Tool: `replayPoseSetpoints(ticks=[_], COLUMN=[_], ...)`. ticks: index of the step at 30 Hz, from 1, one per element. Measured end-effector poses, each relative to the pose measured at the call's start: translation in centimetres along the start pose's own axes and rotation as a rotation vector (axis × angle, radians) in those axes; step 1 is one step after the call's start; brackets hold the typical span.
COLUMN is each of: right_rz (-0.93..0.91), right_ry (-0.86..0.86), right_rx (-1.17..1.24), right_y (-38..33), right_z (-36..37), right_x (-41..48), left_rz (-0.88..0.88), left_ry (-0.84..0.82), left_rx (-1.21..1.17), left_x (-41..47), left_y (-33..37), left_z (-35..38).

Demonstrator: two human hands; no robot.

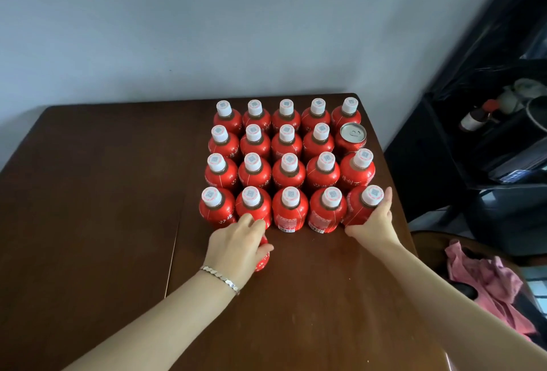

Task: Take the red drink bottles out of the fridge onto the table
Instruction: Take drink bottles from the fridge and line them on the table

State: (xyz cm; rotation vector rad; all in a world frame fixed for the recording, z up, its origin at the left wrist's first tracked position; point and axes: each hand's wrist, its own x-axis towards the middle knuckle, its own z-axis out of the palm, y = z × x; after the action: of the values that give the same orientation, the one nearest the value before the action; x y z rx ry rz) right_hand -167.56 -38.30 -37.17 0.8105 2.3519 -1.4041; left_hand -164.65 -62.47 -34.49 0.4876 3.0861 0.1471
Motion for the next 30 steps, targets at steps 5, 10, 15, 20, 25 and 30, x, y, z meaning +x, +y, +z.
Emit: replayPoseSetpoints(ticks=[5,10,15,20,25,30], right_rz=[0.398,0.344,0.432,0.531,0.499,0.593], right_ry=[-0.143,-0.368,-0.415,-0.492,-0.433,-0.273], right_rx=[-0.026,0.075,0.486,0.990,0.997,0.794], right_y=[-0.6,-1.3,-2.3,-5.0,-5.5,-2.5], right_z=[2.6,8.5,12.3,13.8,14.5,11.7], right_x=[-2.5,-4.6,-4.6,-5.8,-6.4,-5.6], left_rz=[-0.097,-0.283,-0.606,-1.032,-0.986,-0.891], left_ry=[0.016,-0.098,-0.105,-0.181,-0.120,-0.091], left_rx=[-0.047,-0.094,-0.430,-1.232,-1.403,-1.394], left_x=[-0.6,-2.3,-3.5,-3.5,-2.5,-2.4], left_y=[-2.7,-5.3,-6.9,-7.0,-6.4,-6.4], left_z=[0.5,-0.5,0.3,2.9,3.7,3.6])
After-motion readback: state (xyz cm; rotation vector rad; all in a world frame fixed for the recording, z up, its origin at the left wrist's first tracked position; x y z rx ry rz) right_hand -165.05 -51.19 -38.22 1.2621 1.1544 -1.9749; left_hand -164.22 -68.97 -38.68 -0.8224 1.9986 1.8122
